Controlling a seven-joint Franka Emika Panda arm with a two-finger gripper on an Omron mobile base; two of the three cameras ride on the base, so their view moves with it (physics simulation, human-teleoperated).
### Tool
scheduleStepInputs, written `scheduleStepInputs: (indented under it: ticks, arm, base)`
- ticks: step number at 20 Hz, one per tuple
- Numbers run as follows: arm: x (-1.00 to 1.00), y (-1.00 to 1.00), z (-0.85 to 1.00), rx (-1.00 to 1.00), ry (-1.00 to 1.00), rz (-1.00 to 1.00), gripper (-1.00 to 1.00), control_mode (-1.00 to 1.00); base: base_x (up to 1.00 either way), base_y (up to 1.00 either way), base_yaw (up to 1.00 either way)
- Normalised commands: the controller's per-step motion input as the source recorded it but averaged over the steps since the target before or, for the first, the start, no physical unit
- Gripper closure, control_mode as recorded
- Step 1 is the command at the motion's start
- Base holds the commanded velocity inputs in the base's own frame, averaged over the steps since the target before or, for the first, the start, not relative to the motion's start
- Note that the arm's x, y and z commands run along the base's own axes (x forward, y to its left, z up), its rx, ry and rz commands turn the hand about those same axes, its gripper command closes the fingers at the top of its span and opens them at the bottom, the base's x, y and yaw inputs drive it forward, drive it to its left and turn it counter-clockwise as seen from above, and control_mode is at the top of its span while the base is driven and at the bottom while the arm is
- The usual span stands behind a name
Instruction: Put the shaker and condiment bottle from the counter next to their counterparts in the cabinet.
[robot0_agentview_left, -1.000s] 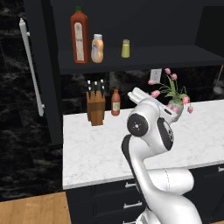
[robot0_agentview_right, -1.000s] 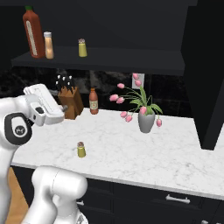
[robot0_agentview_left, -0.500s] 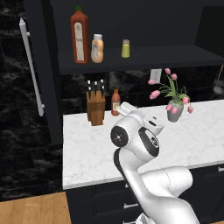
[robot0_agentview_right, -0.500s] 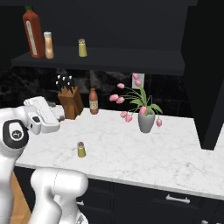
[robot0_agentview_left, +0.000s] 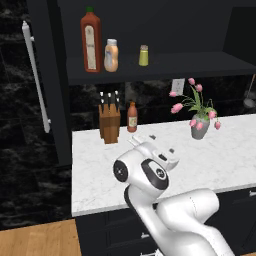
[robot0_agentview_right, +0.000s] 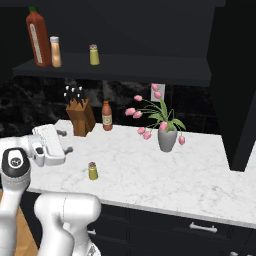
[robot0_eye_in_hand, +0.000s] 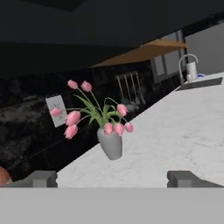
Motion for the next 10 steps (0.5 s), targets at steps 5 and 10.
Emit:
scheduleStepInputs:
  ticks: [5, 10]
  arm:
    - [0.0, -0.03, -0.57, 0.0, 0.0, -0.09, -1.0, -1.0]
    - [0.0, 0.0, -0.59, 0.0, 0.0, -0.11, -1.0, -1.0]
  base:
    - [0.0, 0.0, 0.0]
    - [0.0, 0.0, 0.0]
